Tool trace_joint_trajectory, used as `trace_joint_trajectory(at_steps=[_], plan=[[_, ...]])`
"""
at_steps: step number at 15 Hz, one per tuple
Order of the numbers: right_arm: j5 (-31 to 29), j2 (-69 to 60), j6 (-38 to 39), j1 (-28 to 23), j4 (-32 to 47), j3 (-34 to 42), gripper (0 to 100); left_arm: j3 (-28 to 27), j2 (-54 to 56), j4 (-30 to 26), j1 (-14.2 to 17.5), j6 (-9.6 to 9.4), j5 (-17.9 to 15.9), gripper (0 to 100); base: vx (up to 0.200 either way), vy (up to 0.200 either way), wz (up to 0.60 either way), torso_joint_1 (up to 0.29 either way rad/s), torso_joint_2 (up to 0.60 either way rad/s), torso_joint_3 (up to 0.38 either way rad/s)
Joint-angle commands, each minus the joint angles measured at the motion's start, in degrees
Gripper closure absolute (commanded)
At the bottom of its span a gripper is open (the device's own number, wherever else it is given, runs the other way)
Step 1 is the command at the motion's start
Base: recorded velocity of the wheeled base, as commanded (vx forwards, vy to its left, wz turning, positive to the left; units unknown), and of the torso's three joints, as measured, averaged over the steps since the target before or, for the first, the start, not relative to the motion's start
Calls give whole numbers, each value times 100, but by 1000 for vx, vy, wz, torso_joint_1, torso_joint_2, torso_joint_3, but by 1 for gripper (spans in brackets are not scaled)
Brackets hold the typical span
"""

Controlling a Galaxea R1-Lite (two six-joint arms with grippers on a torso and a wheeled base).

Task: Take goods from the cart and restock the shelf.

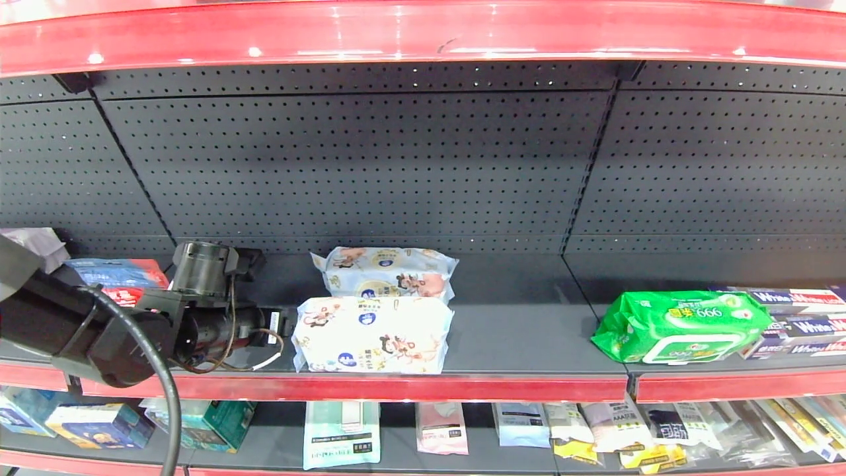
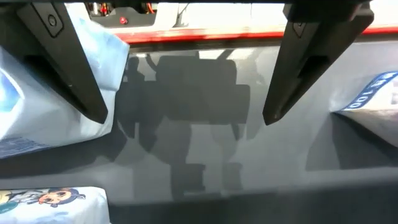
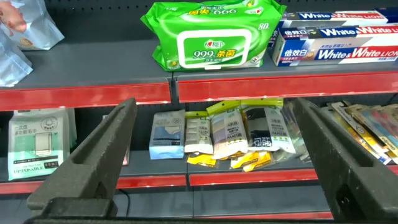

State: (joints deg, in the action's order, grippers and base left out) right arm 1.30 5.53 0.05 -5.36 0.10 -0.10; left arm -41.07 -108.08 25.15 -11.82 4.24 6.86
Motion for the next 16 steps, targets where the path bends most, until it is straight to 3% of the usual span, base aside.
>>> trace_joint_trajectory(at_steps=[1, 2, 4, 7, 10, 13, 15, 16], plan=[[1, 9, 4, 0, -1, 1, 0, 231, 622, -19, 154, -231, -10, 0, 0, 0, 0, 0, 0, 0], [1, 9, 4, 0, -1, 1, 0, 556, 1087, -19, 286, -582, -27, 0, 0, 0, 0, 0, 0, 0], [1, 9, -5, 0, -1, 1, 0, 1338, 2248, -19, 471, -925, -203, 0, 0, 0, 0, 0, 0, 0], [1, 9, 4, 0, -1, 1, 0, 2376, 4603, -195, 550, -925, -467, 0, 0, 0, 0, 0, 0, 0], [1, 9, 4, 0, -1, 1, 0, 2841, 6510, -581, 585, -899, -572, 0, 0, 0, 0, 0, 0, 0], [1, 9, -5, 0, -1, 1, 0, 2692, 8945, -2550, 567, -899, -1003, 0, 0, 0, 0, 0, 0, 0], [1, 9, -5, 0, -1, 1, 0, 2736, 10281, -3710, 567, -908, -1003, 0, 0, 0, 0, 0, 0, 0], [1, 9, 4, 0, -1, 1, 0, 2745, 10272, -3833, 567, -872, -783, 0, 0, 0, 0, 0, 0, 0]])
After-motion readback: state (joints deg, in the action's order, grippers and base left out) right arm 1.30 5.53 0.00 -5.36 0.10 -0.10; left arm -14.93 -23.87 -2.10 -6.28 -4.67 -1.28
